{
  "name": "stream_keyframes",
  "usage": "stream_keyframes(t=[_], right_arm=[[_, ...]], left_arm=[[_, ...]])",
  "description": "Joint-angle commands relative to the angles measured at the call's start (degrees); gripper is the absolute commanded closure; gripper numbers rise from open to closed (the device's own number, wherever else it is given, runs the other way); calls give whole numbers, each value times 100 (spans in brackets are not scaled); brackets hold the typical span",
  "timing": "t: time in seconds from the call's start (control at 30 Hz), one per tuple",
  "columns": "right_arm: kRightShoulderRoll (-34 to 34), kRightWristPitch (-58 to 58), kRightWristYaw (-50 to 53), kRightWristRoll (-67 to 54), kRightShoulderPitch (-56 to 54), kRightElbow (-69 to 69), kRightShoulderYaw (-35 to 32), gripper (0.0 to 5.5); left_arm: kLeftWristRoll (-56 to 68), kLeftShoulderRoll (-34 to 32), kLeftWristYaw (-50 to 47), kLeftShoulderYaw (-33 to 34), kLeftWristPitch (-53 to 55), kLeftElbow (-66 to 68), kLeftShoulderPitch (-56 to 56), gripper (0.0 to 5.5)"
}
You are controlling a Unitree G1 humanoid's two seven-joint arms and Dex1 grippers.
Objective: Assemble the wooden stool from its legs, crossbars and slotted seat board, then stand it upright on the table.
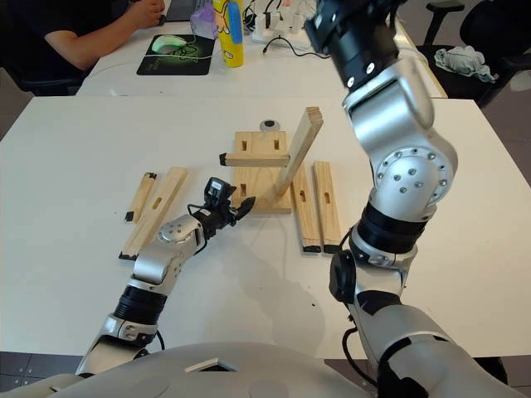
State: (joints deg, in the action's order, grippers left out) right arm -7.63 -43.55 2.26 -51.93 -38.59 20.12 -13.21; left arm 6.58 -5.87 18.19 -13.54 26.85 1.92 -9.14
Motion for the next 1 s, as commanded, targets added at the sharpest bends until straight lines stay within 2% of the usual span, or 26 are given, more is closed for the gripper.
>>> stream_keyframes(t=[0.03, 0.07, 0.2, 0.3, 0.37, 0.43, 0.5, 0.63, 0.77, 1.0], right_arm=[[-199, -519, 109, 623, 1091, -212, 707, 549], [-193, -403, 108, 753, 1184, -133, 735, 549], [-8, 425, 267, 155, 177, -14, -339, 549], [-388, 493, 319, -435, -518, -677, -1121, 549], [-732, 434, 215, -482, -511, -1117, -1414, 549], [-1152, 190, -53, -88, 157, -1241, -1212, 549], [-1500, -130, -305, 392, 1358, -985, -706, 549], [-1965, -377, -903, 884, 3452, 151, 159, 549], [-2009, -676, -901, 823, 3812, 929, 222, 514], [-1867, -1491, -538, 788, 4164, 1484, 345, 406]], left_arm=[[-129, -68, -53, -42, 356, 398, 240, 233], [-130, -74, -38, -50, 353, 409, 225, 233], [-121, -78, -39, -26, 280, 463, 244, 233], [-132, -14, -116, -33, 242, 466, 297, 233], [-127, 19, -169, -13, 229, 433, 353, 233], [-122, 41, -215, 6, 234, 375, 409, 233], [-110, 54, -260, 28, 246, 297, 477, 233], [-68, 63, -303, 44, 312, 80, 616, 233], [-57, 56, -336, 53, 378, -63, 718, 233], [-40, 98, -373, 62, 395, -174, 635, 233]])
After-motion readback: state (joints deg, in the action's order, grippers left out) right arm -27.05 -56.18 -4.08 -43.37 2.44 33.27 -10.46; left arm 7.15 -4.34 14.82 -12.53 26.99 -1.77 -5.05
